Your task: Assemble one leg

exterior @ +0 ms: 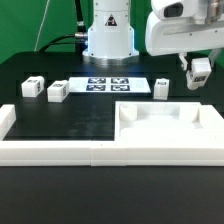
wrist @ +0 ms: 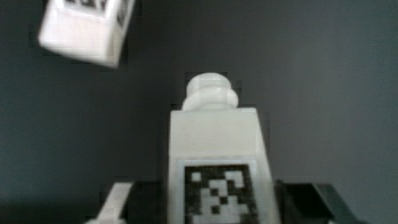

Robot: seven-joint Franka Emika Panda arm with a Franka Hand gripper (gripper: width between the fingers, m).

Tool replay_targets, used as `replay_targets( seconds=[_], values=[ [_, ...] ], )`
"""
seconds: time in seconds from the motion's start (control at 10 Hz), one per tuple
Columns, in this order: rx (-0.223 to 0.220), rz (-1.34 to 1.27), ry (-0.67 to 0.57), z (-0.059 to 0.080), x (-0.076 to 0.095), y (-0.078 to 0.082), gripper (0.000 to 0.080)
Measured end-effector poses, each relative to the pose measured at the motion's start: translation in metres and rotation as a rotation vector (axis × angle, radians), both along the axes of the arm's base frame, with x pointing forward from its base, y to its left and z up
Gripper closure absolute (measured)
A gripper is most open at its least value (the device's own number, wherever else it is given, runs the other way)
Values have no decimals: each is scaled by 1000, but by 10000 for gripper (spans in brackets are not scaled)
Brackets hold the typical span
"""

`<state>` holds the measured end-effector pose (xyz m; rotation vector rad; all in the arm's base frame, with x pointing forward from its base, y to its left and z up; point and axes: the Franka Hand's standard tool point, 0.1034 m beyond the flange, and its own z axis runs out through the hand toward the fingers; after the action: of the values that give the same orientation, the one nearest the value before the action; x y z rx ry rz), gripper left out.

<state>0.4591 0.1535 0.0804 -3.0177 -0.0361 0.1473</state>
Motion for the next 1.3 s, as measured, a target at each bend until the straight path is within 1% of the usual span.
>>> replay_targets(
  seconds=[0.1,0.2,0.3,0.4,0.5,0.6,1.0,1.1,1.3],
  values=[
    [-4,15,-80,0,6,-3,509],
    [-6,27,-159,6,19,-6,509],
    [2,24,-255,16,30,-7,509],
    [12,16,-333,25,37,-5,509],
    [25,12,-406,32,42,-1,509],
    [37,7,-453,39,45,6,509],
    [31,41,-449,34,44,4,509],
    [19,94,-448,25,48,-1,509],
    [-10,164,-467,26,72,-21,509]
  ],
)
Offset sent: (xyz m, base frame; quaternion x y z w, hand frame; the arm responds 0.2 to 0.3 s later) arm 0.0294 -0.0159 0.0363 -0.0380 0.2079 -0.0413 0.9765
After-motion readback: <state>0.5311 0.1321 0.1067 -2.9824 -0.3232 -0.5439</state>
